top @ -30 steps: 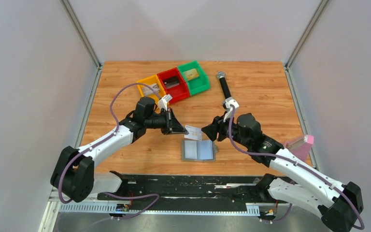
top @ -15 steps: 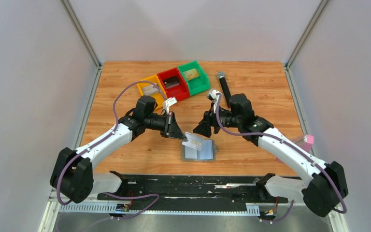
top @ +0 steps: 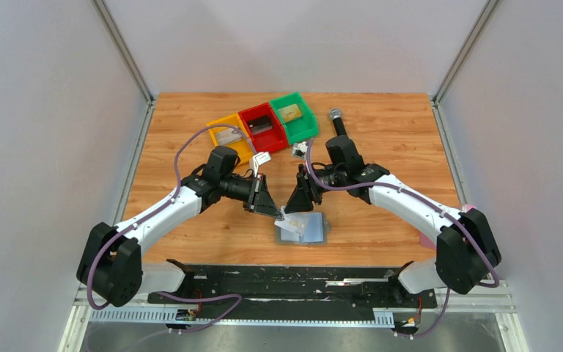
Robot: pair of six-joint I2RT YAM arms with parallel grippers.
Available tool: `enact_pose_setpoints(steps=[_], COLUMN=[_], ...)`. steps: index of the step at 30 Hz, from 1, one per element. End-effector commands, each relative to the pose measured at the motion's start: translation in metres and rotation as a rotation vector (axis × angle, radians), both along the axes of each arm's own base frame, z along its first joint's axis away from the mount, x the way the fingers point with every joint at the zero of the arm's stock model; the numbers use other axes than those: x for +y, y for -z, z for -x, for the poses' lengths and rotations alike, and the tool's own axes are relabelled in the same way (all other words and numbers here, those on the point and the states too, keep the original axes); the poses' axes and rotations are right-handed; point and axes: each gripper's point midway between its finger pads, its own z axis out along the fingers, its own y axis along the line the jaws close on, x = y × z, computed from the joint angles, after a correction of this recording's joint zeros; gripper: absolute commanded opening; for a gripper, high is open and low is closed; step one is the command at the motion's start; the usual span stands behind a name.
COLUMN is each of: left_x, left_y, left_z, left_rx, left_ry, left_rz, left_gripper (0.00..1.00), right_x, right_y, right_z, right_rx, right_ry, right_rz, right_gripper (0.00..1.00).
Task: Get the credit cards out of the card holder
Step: Place the credit card in the storage box.
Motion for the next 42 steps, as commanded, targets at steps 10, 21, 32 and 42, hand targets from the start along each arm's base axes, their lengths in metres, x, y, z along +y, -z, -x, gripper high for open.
enact_pose_setpoints(steps=[10,21,32,42], left_x=[-0.003,0.017,0.043,0.055], left_y=[-0.012,-0.039,-0.067,-0.090], left_z=[-0.010,-0.053,-0.078,-0.094], left_rx=[-0.073,-0.170,-0.216,-0.222], left_ry=[0.010,-0.197,-0.455,-0.649], left_rz=[-0.006,-0.042,-0.028,0.072], left_gripper=[0.11,0.61,0.65,0.66], right_x=[0.021,0.002,-0.010,-0.029], right_y=[-0.015,-0.038,-0.072,-0.093], right_z=[0.003,-0.040,-0.087,-0.120], right_rx=[0.028,0.104,0.163,0.248], right_ry=[-0.059,0.326,0.699,0.982], right_rz=[-0.045,-0.097,-0.271,-0.445], right_gripper=[0.00,0.00,0.00,0.00])
